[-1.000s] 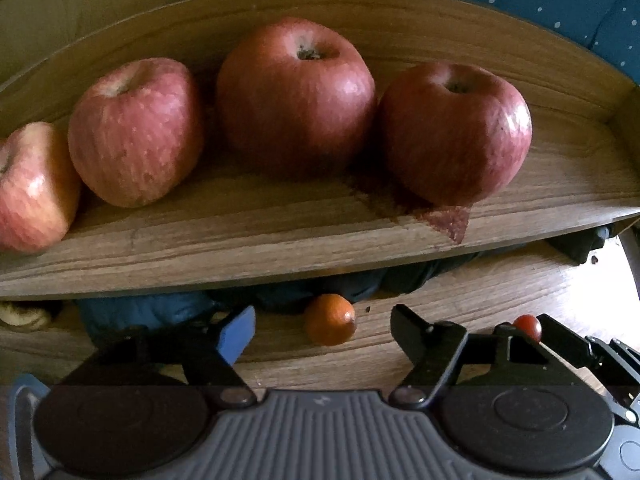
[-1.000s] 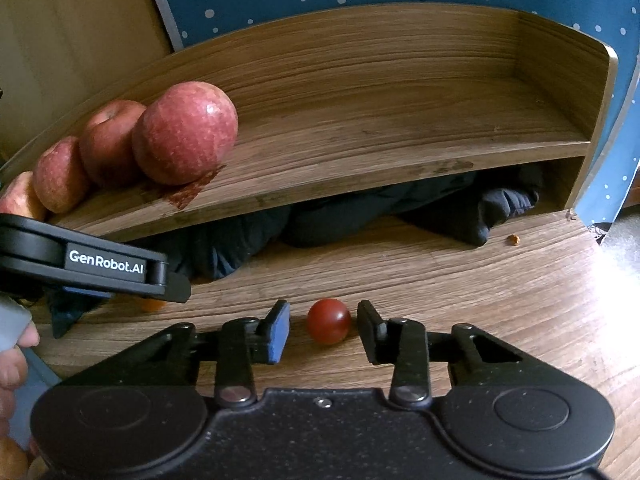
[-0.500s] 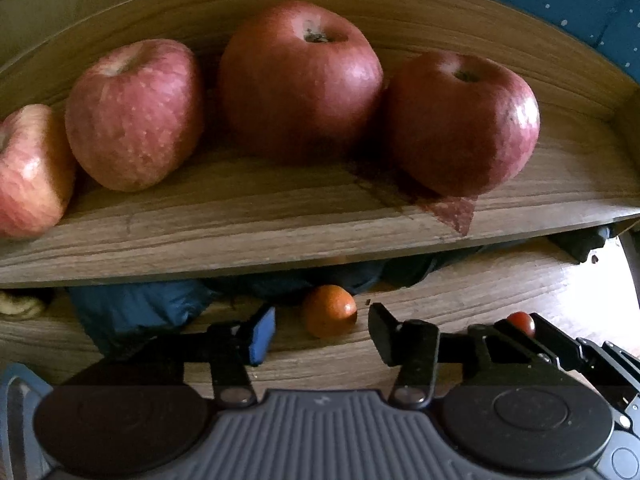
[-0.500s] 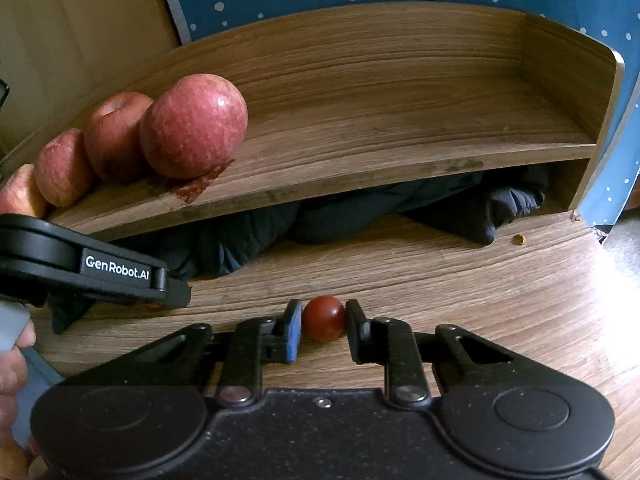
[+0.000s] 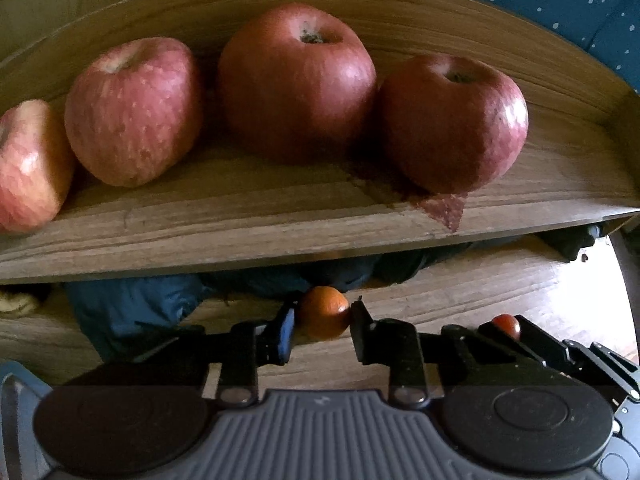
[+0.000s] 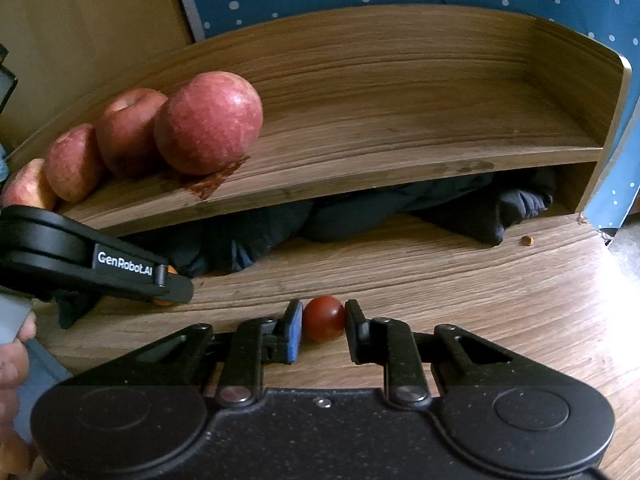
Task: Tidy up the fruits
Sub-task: 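Grasp the small orange fruit with left gripper while right grasps the red cherry tomato, then carry the held orange and cherry tomato over the steel tray with both grippers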
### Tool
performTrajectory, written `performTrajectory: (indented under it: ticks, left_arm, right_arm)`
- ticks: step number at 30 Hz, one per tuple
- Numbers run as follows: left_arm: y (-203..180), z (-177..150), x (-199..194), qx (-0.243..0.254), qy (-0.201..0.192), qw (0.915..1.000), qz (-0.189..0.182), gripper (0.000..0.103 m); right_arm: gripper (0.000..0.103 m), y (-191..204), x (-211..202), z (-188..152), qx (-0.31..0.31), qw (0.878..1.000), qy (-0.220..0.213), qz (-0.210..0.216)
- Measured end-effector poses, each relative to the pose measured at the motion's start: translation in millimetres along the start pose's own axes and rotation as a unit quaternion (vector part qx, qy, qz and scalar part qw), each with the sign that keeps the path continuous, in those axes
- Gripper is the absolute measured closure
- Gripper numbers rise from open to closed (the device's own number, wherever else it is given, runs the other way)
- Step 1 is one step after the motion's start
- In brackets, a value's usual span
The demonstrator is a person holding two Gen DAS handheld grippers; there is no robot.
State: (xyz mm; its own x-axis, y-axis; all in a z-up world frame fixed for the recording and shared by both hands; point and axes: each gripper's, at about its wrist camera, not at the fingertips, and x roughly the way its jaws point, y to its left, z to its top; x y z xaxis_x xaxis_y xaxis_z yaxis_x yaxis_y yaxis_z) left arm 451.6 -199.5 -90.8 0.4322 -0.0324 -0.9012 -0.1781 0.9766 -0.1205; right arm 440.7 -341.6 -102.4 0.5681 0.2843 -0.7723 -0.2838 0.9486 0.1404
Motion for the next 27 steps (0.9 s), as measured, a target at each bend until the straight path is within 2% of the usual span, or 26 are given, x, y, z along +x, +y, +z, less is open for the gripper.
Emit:
performTrajectory:
  ticks: [12, 27]
  left_arm:
    - [15, -9, -12, 0.005, -0.004, 0.9999, -0.015, 0.072]
    - [52, -33, -46, -0.019, -0.026, 0.9993, -0.02, 0.072]
  right_arm:
    - [0.079, 14, -12, -6, -0.015, 1.0, -0.001, 0.019]
    - [0.079, 39, -46, -22, -0.044, 0.998, -0.014, 0.042]
